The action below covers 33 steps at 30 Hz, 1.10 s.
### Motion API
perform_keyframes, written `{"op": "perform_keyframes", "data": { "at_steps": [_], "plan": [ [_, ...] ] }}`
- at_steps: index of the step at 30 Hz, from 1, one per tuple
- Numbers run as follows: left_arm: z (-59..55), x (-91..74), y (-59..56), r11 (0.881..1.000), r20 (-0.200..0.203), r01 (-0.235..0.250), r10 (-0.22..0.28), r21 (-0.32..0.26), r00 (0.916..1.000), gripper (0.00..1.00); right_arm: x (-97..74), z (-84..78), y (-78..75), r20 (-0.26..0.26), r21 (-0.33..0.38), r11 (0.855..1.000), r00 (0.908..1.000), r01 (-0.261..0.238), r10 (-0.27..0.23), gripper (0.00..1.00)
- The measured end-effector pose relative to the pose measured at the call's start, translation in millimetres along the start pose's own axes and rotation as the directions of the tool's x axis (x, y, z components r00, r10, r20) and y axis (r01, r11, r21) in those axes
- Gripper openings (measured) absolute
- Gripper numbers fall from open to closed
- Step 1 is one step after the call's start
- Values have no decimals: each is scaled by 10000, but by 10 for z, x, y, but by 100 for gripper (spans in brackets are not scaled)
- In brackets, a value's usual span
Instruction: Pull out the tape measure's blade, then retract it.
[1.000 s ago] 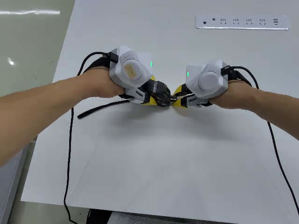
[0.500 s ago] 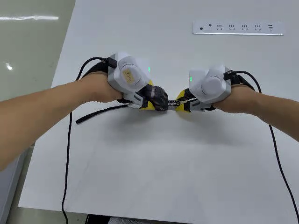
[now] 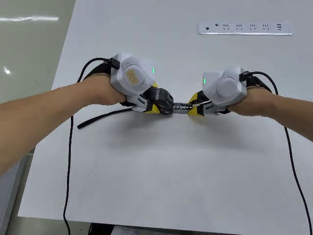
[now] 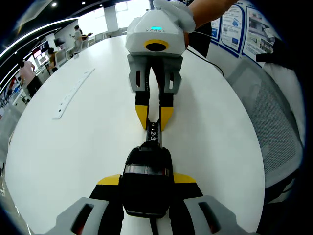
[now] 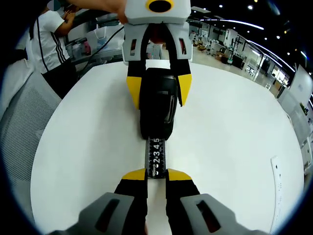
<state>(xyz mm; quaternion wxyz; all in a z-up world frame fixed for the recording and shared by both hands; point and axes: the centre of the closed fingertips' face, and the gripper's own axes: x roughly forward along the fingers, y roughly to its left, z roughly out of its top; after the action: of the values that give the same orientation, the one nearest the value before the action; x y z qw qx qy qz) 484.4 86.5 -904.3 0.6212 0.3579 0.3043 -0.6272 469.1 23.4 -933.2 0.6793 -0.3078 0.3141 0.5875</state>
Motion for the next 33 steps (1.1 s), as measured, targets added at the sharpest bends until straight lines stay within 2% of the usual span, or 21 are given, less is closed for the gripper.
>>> {"op": "perform_keyframes", "data": {
  "at_steps": [14,33],
  "plan": [
    [8,3,-7,10000,-45,25,-25,11,10000,33,-169,-175,13,-190,190,9998,9998,-2,5,12],
    [7,17,-8,10000,-133,60,-59,47,9999,33,-275,-377,-7,-451,259,9997,9990,38,-26,12]
  ]
}}
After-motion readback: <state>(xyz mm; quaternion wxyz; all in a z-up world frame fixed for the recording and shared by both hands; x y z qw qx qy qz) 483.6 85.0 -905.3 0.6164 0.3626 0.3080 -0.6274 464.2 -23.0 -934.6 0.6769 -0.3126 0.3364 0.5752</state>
